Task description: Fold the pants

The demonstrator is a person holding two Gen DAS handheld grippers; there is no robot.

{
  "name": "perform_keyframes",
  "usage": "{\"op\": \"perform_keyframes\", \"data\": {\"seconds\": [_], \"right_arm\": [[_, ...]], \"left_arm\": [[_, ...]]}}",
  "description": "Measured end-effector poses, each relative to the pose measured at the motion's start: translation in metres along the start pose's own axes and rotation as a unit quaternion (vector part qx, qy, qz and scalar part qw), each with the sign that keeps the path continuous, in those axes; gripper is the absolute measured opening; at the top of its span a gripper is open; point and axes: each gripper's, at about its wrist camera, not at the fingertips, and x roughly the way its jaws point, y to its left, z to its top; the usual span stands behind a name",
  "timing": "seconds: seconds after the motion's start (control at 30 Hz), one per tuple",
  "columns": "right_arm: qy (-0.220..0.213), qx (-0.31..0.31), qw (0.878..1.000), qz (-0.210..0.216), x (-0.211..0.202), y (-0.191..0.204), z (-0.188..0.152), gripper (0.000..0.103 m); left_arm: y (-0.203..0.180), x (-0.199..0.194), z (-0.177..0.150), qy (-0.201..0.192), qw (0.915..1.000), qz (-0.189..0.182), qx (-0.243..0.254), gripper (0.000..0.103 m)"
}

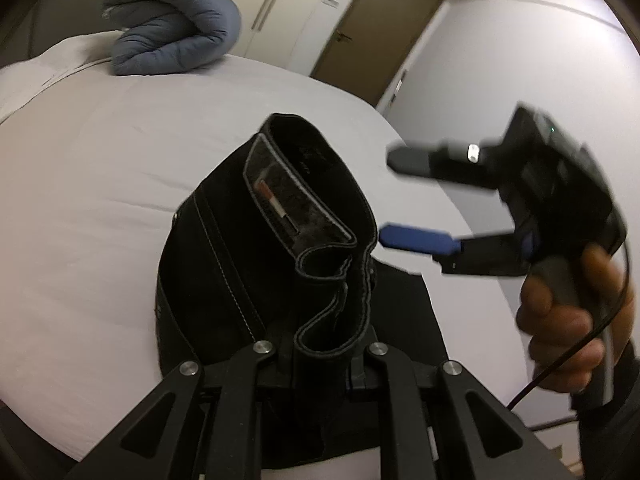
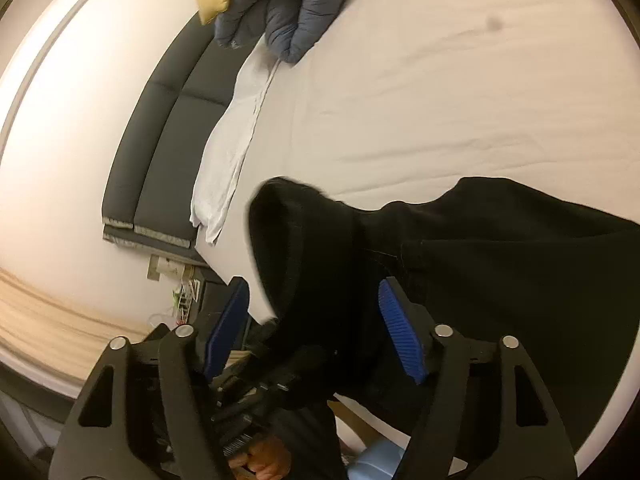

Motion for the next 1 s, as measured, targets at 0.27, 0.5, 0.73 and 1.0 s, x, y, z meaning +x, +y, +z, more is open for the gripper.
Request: {"op": "perform_keyframes", "data": {"seconds": [0.27, 0.5, 0.73, 1.0], "right_arm": [[0.026, 0.009, 1.000, -0.013, 0.007, 0.000, -0.013, 0.074], [0.035, -0.072, 0.993, -0.090, 0.014, 0.025, -0.018, 0.074], [0.014, -0.081, 0.988, -0.133, -0.011, -0.001, -0.034, 0.015], [-0.044, -0.035, 0.990, -0.129, -0.061, -0.065, -0.062, 0.011]], "left_arm": [[-0.028, 0.008, -0.008, 0.004, 0.9961, 0.051, 0.072, 0.015], [-0.057, 0.018, -0.022, 0.010, 0.9875, 0.075, 0.138, 0.015], [-0.071, 0.031, -0.029, 0.030, 0.9838, 0.067, 0.164, 0.016], [-0.121, 0.056, -0.035, 0.051, 0.9741, 0.029, 0.218, 0.016]]}}
